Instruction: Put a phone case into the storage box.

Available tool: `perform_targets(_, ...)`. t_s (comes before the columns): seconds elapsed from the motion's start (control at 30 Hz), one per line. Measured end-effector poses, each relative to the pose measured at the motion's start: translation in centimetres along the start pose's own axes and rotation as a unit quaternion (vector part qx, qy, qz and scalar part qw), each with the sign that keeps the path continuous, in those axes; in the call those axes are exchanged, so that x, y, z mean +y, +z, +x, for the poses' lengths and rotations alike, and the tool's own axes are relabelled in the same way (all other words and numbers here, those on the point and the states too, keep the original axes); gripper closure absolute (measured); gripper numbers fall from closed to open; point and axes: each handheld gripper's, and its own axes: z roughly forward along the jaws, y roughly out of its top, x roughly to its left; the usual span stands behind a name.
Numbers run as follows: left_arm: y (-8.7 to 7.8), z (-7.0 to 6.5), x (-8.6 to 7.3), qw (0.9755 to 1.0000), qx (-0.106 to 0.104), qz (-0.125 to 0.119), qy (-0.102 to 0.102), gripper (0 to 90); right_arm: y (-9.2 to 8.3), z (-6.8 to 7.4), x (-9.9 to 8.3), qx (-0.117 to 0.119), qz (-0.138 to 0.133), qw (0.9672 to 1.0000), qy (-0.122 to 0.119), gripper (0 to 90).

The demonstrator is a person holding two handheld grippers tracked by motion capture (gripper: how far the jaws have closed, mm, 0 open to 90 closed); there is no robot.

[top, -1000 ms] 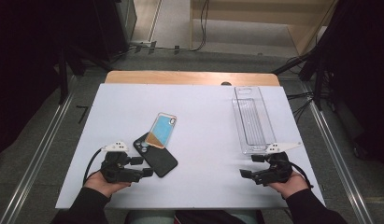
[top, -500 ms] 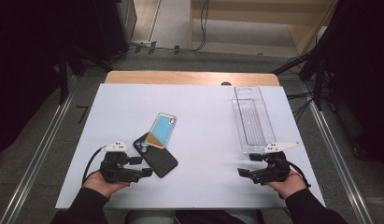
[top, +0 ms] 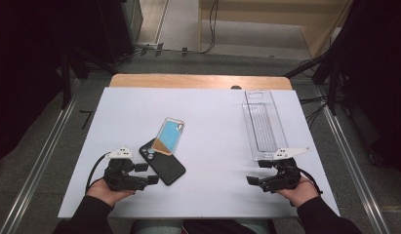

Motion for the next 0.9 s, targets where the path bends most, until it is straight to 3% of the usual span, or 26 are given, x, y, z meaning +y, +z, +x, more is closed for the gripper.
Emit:
perform_targets(0.67, 0.04, -0.04, 0.11, 1.0000, 0.002, 0.005, -0.003, 27.7, -0.13, -0.11, -0.15, 0.000, 0.000, 1.0000, 0.003, 12.0)
perform_targets(0.83, -0.14, -0.35, 0.44, 0.9998, 0.018, -0.001, -0.009, 27.4, -0.11, -0.11, -0.18, 0.001, 0.002, 1.0000, 0.004, 12.0)
perform_targets(0.9, -0.38, -0.49, 0.70, 0.9996, 0.019, -0.015, -0.018, 25.1, -0.14, -0.11, -0.18, 0.001, 0.002, 1.0000, 0.003, 12.0)
